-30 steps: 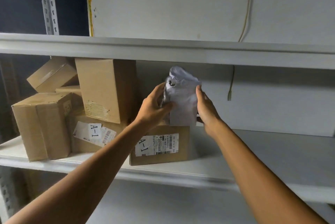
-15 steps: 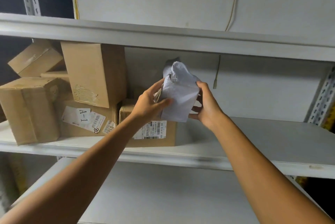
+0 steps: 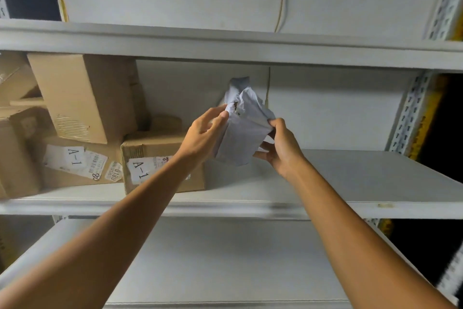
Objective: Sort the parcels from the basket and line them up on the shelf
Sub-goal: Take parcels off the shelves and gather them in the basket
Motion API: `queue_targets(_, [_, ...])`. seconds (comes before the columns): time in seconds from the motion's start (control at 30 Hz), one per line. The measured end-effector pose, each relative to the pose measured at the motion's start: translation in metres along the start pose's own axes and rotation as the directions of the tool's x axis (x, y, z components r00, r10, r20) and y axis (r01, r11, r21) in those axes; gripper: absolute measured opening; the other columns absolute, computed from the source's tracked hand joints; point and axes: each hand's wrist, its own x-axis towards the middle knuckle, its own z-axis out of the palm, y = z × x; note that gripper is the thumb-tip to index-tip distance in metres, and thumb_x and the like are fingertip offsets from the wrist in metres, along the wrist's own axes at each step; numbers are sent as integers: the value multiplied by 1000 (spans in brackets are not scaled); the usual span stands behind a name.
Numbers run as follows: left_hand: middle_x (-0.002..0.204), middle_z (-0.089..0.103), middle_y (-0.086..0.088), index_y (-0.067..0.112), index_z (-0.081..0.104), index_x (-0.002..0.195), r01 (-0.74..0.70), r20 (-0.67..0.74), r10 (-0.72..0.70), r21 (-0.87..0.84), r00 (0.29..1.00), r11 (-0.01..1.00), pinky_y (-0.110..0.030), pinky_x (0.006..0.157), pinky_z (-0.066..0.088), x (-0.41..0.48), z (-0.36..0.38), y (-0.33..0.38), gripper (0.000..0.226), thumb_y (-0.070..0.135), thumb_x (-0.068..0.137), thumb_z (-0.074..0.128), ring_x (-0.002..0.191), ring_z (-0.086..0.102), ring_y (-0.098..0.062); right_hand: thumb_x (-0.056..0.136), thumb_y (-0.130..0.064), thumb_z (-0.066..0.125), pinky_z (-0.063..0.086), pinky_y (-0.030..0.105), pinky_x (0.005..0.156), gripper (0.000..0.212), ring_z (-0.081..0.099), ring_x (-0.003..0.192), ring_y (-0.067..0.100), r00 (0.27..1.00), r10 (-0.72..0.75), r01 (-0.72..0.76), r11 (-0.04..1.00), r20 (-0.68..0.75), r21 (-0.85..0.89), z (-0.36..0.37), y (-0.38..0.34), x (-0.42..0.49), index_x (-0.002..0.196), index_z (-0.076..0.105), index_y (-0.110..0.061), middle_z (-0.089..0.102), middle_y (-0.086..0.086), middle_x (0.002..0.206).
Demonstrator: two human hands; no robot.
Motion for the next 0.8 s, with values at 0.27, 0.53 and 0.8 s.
queue_targets(0.27, [106, 64, -9, 20, 62, 101, 248, 216, -213, -147, 953, 958, -46, 79, 55, -13, 101, 44, 64, 74, 67, 52, 97, 63, -28, 93, -22, 47, 55, 34, 65, 25, 65, 87, 21, 984, -111, 100, 992, -141, -78, -114, -10, -58, 109, 66, -21, 67, 0, 92])
queue_targets(0.53, [113, 69, 5, 33, 61, 123, 246, 559, -40, -299, 828, 922, -29, 78, 56, -66, 210, 57, 45, 25, 79, 58, 93, 66, -13, 86, -6, 56, 53, 44, 76, 29, 58, 102, 23, 957, -139, 116, 988, -253, -104, -226, -7, -143, 106, 59, -26, 64, 4, 107])
queue_targets(0.8, [130, 60, 8, 30, 48, 136, 362, 700, -8, -359, 714, 860, -26, 77, 52, -101, 287, 55, 68, 26, 72, 71, 114, 60, -13, 91, -35, 63, 58, 37, 80, 30, 68, 103, 18, 868, -133, 69, 987, -478, -148, -282, -13, -209, 120, 62, -28, 72, -5, 107])
